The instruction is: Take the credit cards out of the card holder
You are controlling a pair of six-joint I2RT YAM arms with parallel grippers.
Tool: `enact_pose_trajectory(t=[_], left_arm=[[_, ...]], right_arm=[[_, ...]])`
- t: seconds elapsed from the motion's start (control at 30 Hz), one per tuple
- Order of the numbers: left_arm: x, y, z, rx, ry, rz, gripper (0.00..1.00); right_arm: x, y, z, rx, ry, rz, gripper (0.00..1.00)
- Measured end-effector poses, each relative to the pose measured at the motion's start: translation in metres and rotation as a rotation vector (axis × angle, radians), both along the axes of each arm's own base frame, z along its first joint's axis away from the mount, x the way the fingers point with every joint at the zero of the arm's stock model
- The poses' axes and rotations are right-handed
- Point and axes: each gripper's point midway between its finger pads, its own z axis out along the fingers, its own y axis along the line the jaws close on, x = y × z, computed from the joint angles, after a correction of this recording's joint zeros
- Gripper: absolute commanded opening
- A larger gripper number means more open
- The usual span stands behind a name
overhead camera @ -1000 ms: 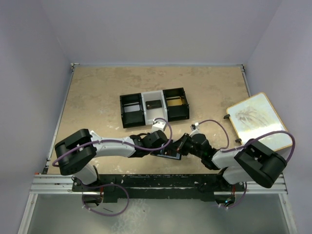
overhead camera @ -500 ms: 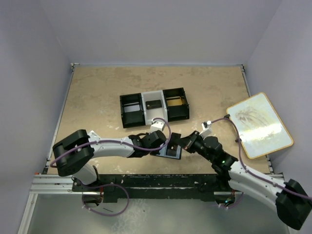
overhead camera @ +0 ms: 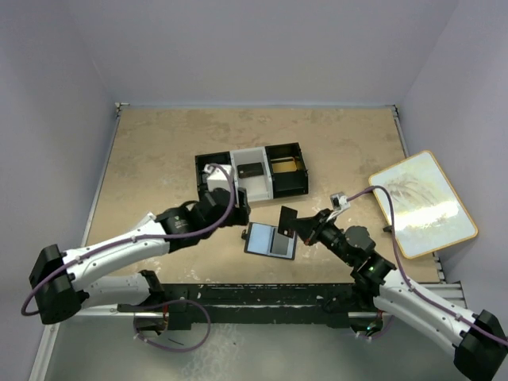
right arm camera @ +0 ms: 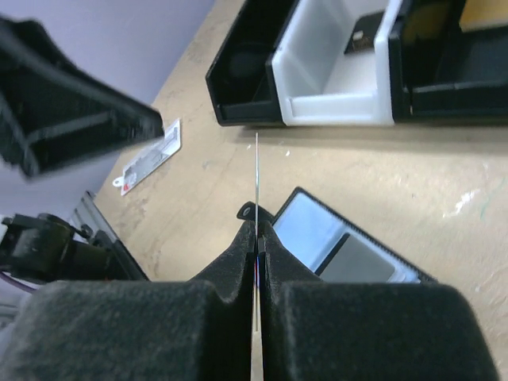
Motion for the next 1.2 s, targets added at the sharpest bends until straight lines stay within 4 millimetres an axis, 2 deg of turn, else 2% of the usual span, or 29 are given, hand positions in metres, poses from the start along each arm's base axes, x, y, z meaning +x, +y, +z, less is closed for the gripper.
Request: enact_pose_trajectory(t=[0.17,0.23,0.37,0.57,0.67,0.8,0.97,1.1,1.2], left_arm=[[0.037,0.06,0.022,0.035,-0.014,0.162,0.74],[0.042,0.074,0.031,0.057,-0.017,0.189,0.74],[0.043,0.099,0.042,0.126,-0.034,0.225,0.74],[0.031,0.152,0.064,0.178,-0.136,0.345,0.75],[0.025,0.169,0.063,0.207,-0.161,0.391,0.75],[0.028,0.173,0.056,0.249,-0.149,0.41,0.75],[0.032,0.177,0.041,0.335,-0.115,0.431,0.75],[0.033,0.177,0.04,0.34,-0.115,0.425,0.76],[0.032,0.177,0.04,0.341,-0.113,0.419,0.76]], right_arm=[[0.003,0.008,0.015,-0.111,-0.16,0.078,0.0],[0.005,0.014,0.021,-0.151,-0.224,0.115,0.0],[0.007,0.025,0.027,-0.24,-0.322,0.193,0.0],[0.014,0.035,0.034,-0.352,-0.444,0.266,0.0],[0.026,0.043,0.042,-0.419,-0.499,0.28,0.0],[0.054,0.055,0.049,-0.512,-0.513,0.266,0.0],[0.087,0.07,0.036,-0.629,-0.501,0.266,0.0],[0.119,0.083,0.033,-0.705,-0.492,0.284,0.0],[0.14,0.086,0.032,-0.727,-0.495,0.29,0.0]])
